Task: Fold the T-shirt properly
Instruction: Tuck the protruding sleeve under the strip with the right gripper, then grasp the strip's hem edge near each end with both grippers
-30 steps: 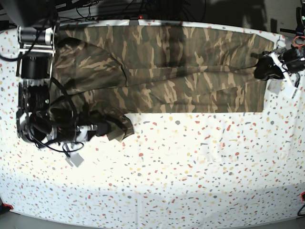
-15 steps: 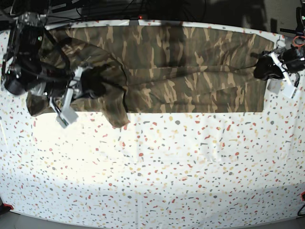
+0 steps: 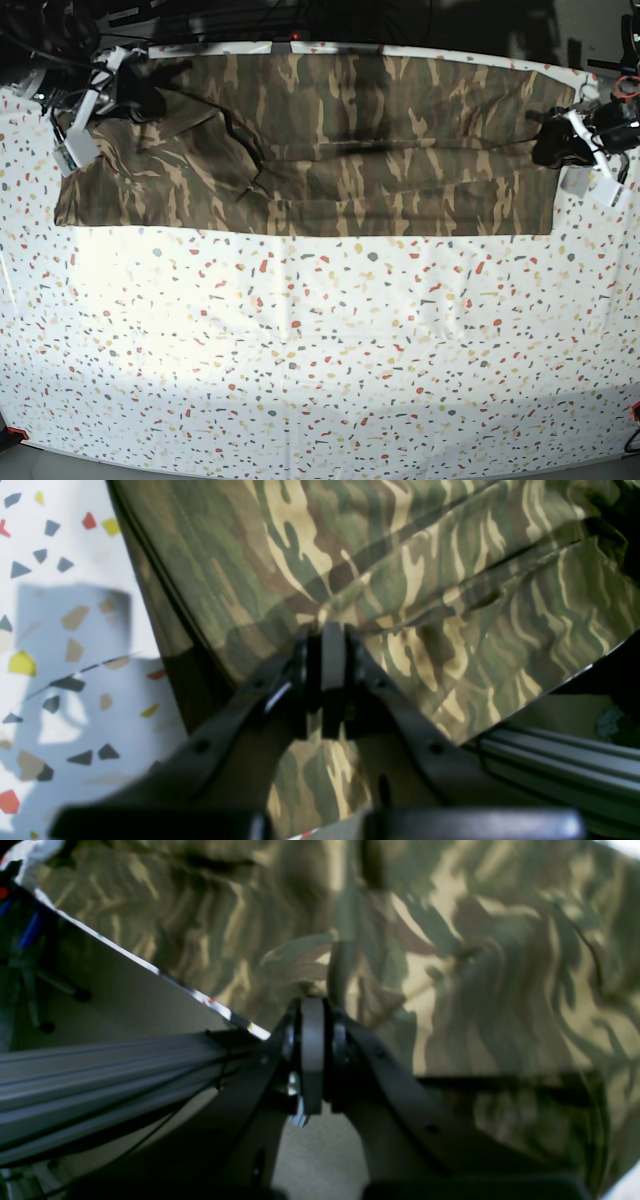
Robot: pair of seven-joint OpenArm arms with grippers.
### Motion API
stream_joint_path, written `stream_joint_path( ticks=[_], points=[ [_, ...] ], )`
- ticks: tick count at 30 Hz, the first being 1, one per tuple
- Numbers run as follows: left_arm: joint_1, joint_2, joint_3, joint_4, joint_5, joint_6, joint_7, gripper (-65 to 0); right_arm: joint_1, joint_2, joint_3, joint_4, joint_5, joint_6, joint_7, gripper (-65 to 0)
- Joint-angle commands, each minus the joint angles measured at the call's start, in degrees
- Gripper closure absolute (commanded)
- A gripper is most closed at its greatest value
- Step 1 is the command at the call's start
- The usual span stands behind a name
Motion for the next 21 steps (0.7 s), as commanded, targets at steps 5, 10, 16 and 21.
stream_joint_path(
  ticks=[5,10,16,21],
  points=[
    [-0.33,-1.16,-0.52,0.9,-1.11,-0.41,-0.04,0.0,-0.85,0.68,1.73,0.92,-1.64,0.25,0.9,0.0],
    [-0.35,-1.16,-0.52,0.9,-0.42,-0.41,-0.09,0.0,-0.85,0.68,1.73,0.9,-9.01,0.25,3.26,0.0],
    [-0.35,-1.16,-0.52,0.87,6.1,-0.41,-2.6,0.0,-0.81,2.95,1.73,-2.71,-18.25,0.25,9.57,0.0],
    [-0.35,-1.16,-0.52,0.87,12.15,-0.41,-5.46,0.0,-0.7,5.2,1.73,-8.55,-18.47,0.25,11.93,0.0]
  ],
)
